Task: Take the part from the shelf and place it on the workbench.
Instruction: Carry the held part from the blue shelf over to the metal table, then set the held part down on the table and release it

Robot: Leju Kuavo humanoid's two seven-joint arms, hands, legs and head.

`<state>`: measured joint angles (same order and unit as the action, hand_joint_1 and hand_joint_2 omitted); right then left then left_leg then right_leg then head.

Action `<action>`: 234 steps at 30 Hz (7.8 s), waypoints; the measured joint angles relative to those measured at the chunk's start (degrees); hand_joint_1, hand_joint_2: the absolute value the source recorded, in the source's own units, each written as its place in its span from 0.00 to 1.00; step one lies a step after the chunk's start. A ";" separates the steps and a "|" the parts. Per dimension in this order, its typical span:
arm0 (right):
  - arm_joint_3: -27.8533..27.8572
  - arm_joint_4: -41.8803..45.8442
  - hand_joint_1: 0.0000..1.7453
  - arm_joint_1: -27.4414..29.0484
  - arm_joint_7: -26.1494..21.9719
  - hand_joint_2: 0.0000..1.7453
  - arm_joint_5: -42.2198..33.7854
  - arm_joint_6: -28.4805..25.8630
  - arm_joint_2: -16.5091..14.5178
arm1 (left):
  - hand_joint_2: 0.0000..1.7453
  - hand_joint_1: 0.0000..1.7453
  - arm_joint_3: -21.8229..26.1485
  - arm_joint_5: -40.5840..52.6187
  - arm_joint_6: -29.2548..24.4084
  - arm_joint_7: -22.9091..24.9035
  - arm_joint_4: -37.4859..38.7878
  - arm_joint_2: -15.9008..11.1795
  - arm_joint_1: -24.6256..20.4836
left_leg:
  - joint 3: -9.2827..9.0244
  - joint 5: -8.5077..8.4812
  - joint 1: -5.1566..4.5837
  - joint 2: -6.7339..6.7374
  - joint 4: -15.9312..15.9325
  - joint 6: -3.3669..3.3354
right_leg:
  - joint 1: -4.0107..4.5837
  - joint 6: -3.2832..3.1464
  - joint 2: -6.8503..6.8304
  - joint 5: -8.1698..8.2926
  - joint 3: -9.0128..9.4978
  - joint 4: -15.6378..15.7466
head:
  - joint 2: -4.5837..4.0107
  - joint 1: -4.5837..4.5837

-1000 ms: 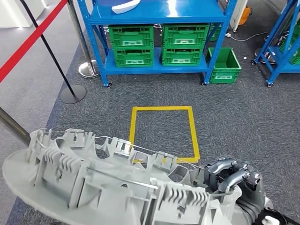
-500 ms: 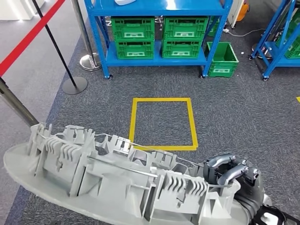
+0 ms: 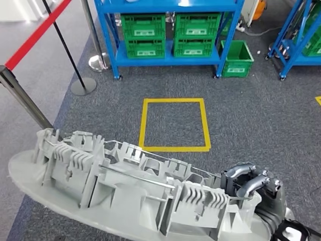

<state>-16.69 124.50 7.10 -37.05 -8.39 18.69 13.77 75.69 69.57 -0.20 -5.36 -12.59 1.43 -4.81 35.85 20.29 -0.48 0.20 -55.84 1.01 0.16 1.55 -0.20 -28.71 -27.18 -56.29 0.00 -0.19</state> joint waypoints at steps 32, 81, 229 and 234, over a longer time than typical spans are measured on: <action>-0.80 0.19 1.00 -1.11 -0.71 1.00 3.83 -4.38 0.09 | 0.00 0.00 -0.07 0.09 -0.51 -1.22 0.01 0.42 -0.09 | 1.17 0.97 0.27 -0.03 -0.74 0.62 | -0.08 -0.67 0.24 0.98 -1.14 0.02 | -0.01 -0.04; 2.44 5.46 1.00 -0.22 -2.50 1.00 1.10 -5.99 4.91 | 0.00 0.00 -0.98 0.26 -1.63 -2.79 0.02 1.93 -0.09 | -4.95 5.61 1.00 -0.39 -0.54 -1.22 | -0.56 2.25 1.59 0.05 -13.90 -13.17 | 0.00 1.10; 20.62 13.19 1.00 18.45 -1.69 1.00 29.75 -27.77 1.02 | 0.00 0.00 -1.51 1.26 -6.08 -4.34 0.07 3.34 0.54 | -4.04 6.81 1.26 -3.54 -1.69 0.46 | -1.01 1.02 7.96 4.55 -8.67 -2.87 | 0.01 1.57; 22.01 11.81 1.00 19.23 1.14 1.00 36.57 -31.24 1.75 | 0.00 0.00 -1.51 1.41 -5.96 -4.51 0.07 3.25 0.63 | -4.10 6.60 1.00 -0.24 -1.37 -1.18 | -0.86 1.99 1.27 -1.83 -13.85 -14.02 | 0.01 2.39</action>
<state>5.32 136.30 26.32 -35.91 28.18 -12.55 15.52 74.18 70.98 -6.15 -9.87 -12.52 4.68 -4.18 31.75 26.89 0.52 -0.04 -57.21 -0.17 -0.71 3.54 1.08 -30.54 -41.02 -70.31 0.01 2.20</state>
